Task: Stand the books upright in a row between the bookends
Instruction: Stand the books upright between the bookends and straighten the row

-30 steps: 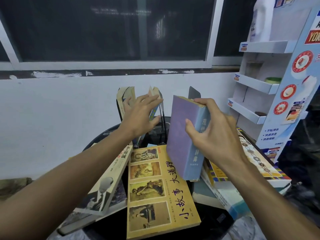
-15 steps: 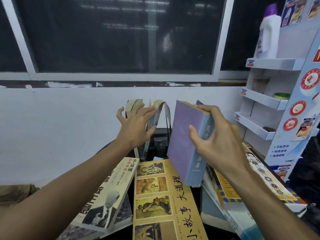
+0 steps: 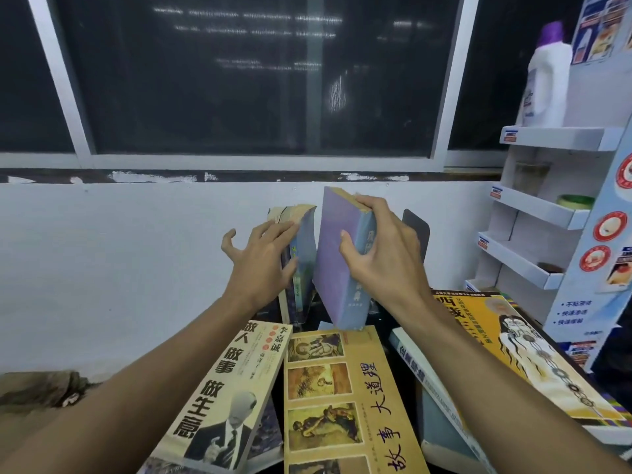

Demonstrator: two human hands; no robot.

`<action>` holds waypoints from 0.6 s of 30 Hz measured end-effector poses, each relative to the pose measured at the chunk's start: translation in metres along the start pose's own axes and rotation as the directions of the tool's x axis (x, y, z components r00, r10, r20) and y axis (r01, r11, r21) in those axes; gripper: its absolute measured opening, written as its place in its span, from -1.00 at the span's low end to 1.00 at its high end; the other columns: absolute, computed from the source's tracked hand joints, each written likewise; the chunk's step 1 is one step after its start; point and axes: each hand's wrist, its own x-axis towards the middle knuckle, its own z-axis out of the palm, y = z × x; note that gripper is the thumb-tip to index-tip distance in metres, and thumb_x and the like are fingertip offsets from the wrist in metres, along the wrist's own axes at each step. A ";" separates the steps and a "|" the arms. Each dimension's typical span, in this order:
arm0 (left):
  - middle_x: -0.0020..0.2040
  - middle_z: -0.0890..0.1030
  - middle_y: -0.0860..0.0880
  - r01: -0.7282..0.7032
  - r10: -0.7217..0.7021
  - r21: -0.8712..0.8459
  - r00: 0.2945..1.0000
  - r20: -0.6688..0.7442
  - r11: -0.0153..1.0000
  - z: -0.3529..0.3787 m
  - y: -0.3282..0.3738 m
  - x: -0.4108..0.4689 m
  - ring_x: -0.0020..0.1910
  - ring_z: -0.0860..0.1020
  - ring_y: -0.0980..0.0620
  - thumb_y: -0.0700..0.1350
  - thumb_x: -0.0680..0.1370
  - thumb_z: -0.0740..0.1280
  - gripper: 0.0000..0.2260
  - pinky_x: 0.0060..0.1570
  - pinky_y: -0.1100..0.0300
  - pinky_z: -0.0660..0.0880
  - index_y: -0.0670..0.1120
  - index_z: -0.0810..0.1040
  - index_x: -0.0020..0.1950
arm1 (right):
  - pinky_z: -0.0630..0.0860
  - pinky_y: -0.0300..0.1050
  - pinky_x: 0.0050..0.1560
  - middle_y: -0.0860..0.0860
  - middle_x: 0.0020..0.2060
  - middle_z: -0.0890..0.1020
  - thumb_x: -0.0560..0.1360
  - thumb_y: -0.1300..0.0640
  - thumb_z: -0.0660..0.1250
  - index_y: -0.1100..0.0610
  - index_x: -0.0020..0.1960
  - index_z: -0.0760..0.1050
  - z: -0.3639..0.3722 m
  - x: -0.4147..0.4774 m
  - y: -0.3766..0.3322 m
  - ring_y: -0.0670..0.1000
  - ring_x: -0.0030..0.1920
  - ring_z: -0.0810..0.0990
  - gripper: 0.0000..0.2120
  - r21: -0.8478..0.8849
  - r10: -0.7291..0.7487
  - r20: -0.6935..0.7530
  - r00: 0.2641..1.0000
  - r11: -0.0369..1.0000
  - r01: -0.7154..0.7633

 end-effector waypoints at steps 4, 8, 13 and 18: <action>0.43 0.45 0.18 0.007 -0.009 -0.073 1.000 -0.030 0.997 0.004 -0.003 -0.001 0.51 0.33 0.04 -0.06 0.58 0.40 -0.50 0.38 -0.26 -0.03 0.17 0.39 0.50 | 0.52 -0.05 -0.06 0.06 0.16 0.61 0.57 -0.06 0.34 -0.06 0.45 0.30 0.024 0.014 0.004 0.14 0.03 0.61 -0.51 -0.041 -0.018 -0.006 1.000 0.999 0.018; 0.46 0.45 0.09 -0.054 0.052 -0.239 0.999 -0.015 0.969 0.015 -0.014 0.004 0.53 0.30 -0.09 -0.20 0.56 0.43 -0.45 0.50 -0.22 0.16 0.04 0.41 0.52 | 0.57 0.04 0.01 0.08 0.25 0.57 0.57 -0.03 0.34 -0.08 0.48 0.27 0.046 0.022 0.010 0.20 0.09 0.61 -0.48 -0.034 -0.027 0.008 1.000 0.999 0.028; 0.39 0.48 -0.03 -0.072 0.052 -0.352 0.996 -0.066 0.933 0.019 -0.017 0.005 0.41 0.41 -0.10 -0.35 0.52 0.42 -0.44 0.46 0.02 0.33 -0.09 0.43 0.50 | 0.56 0.05 0.09 0.08 0.33 0.54 0.58 0.01 0.35 -0.04 0.52 0.27 0.073 0.022 0.019 0.20 0.17 0.61 -0.45 -0.043 -0.004 0.004 1.000 0.999 0.004; 0.39 0.48 -0.02 -0.089 0.061 -0.349 0.994 -0.091 0.933 0.020 -0.019 0.003 0.38 0.42 -0.01 -0.34 0.53 0.42 -0.47 0.41 0.16 0.34 -0.09 0.45 0.48 | 0.56 0.06 0.06 0.10 0.39 0.50 0.58 0.05 0.35 -0.12 0.52 0.21 0.092 0.016 0.024 0.20 0.19 0.61 -0.43 -0.045 -0.003 -0.026 1.000 0.999 0.001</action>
